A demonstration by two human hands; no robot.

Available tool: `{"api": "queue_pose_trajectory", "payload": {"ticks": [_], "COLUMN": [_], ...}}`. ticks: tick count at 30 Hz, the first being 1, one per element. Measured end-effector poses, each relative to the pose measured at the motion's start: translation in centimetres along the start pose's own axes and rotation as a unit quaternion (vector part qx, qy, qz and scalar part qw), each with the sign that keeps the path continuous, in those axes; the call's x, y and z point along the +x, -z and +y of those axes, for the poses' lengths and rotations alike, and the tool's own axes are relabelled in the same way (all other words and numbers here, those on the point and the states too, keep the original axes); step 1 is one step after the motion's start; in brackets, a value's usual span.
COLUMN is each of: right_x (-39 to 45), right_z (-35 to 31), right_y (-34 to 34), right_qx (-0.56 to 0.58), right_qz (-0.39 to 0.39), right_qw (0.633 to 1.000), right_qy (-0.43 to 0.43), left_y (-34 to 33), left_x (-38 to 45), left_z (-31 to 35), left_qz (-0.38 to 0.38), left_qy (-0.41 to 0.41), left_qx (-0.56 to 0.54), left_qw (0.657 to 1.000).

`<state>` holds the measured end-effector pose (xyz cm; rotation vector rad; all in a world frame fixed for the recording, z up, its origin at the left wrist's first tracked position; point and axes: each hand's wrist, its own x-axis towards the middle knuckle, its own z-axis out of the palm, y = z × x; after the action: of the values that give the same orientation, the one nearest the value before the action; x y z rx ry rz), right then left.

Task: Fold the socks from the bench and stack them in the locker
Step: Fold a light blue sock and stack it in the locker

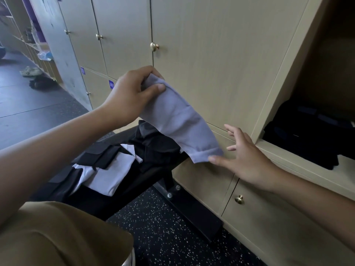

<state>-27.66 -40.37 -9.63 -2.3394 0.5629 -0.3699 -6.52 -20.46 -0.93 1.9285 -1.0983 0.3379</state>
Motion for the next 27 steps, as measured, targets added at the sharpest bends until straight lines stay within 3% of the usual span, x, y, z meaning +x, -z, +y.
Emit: {"api": "queue_pose_trajectory", "payload": {"ticks": [6,11,17,27], "right_x": [0.2,0.1,-0.6,-2.2], "right_z": [0.6,1.2,1.0,1.0], "right_y": [0.8,2.1,5.0,8.1], "right_qx": [0.126,0.174,0.364,0.331], "right_qz": [-0.037,0.019,0.099,0.171], "right_qw": [0.991,0.983,0.925,0.928], "right_qy": [-0.022,-0.047,-0.052,-0.021], "left_y": [-0.9,-1.5,-1.6,-4.0], "left_x": [-0.7,-0.9,-0.9,-1.3], "left_z": [1.6,1.7,0.4,1.6], "left_qz": [-0.034,-0.043,-0.107,-0.207], "left_qy": [-0.001,0.037,0.061,0.049], "left_qx": [-0.090,-0.132,-0.226,-0.359], "left_qw": [0.995,0.990,0.966,0.909]}}
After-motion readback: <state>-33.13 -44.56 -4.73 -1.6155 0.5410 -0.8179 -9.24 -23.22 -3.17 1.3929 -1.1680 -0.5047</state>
